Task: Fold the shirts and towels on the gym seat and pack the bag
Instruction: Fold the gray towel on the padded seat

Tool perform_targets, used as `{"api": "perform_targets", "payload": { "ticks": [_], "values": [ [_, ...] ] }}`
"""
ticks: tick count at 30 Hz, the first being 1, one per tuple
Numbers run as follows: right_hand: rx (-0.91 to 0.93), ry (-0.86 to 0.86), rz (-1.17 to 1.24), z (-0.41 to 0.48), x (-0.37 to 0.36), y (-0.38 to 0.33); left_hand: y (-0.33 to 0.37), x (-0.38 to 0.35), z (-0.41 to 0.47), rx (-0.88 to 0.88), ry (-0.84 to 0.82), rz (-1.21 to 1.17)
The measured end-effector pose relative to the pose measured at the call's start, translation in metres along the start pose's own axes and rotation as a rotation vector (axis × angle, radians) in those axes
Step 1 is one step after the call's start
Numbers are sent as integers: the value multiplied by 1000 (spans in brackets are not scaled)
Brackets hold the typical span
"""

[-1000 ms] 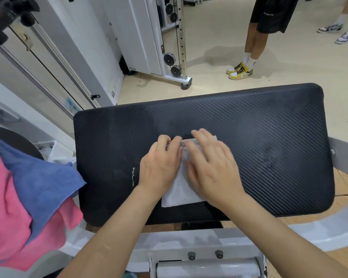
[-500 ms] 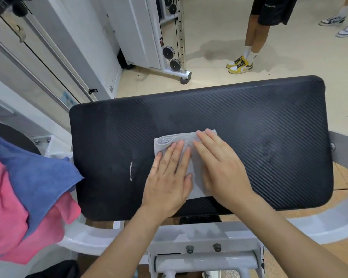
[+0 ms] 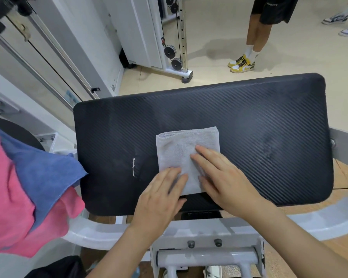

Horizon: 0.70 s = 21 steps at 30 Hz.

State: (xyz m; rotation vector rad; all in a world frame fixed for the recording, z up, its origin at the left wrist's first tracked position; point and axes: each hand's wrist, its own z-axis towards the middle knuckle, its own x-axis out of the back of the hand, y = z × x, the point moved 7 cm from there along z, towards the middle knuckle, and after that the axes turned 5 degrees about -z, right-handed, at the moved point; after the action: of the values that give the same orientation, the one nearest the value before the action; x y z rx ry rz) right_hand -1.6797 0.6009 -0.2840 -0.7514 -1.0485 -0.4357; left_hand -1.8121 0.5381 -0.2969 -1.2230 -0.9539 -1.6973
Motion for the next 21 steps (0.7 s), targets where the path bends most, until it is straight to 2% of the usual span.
{"api": "perform_targets", "payload": {
  "ticks": [5,10,13,15,18,21],
  "values": [
    [125,-62,-197,-18,0,-5,-6,3,5,-10,66,-50],
    [128,-18,-351,-22,0,0,-11,20,23,76,101,-174],
    [93,-17,-218,-10,13,2,-20,28,31,255,-110,-278],
    [13,-152,-29,-7,22,6,-24,25,19,347,-233,-361],
    [-44,-330,126,-17,20,5,-18,21,-5,388,-305,-548],
    [-116,-290,220,-18,17,10,-13,23,-8,387,-309,-594]
  ]
}}
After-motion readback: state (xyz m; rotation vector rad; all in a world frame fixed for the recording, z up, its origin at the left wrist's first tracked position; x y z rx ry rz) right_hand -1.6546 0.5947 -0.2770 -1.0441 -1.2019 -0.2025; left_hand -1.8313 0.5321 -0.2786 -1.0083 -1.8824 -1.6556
